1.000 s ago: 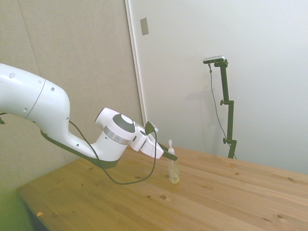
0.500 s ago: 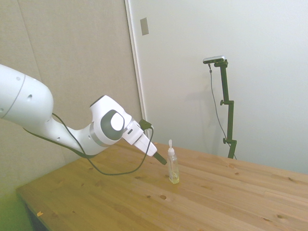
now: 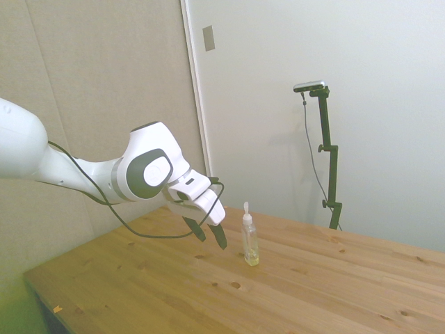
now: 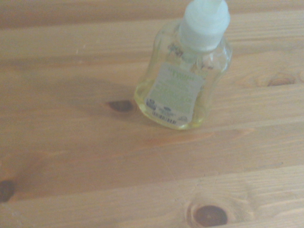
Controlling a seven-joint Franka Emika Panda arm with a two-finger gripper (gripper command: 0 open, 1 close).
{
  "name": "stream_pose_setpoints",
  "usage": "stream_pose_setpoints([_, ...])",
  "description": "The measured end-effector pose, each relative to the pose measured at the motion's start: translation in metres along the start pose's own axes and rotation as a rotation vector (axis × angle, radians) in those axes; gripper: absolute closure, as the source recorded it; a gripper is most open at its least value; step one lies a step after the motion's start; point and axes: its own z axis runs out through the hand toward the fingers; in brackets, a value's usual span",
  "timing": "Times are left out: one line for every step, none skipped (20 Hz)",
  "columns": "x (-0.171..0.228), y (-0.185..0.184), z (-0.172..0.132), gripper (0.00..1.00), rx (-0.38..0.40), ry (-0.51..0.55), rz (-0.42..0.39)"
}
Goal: Stand the sanitizer
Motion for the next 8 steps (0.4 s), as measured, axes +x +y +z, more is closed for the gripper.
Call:
stream_pose_setpoints([-0.004,0.002,0.0,0.0,0.0,-0.021,-0.024])
stream_pose_setpoints([-0.01,0.002,0.001,0.0,0.0,-0.04,-0.046])
stream_pose_setpoints([-0.016,0.002,0.002,0.0,-0.001,-0.053,-0.061])
stream_pose_setpoints([-0.02,0.003,0.004,0.0,-0.006,-0.063,-0.072])
stream_pose_setpoints([-0.023,0.005,0.006,0.0,-0.012,-0.075,-0.077])
stream_pose_setpoints([-0.026,0.007,0.007,0.0,-0.021,-0.085,-0.083])
stream_pose_setpoints([-0.029,0.009,0.008,0.0,-0.03,-0.095,-0.083])
stream_pose_setpoints([-0.032,0.012,0.009,0.0,-0.036,-0.105,-0.084])
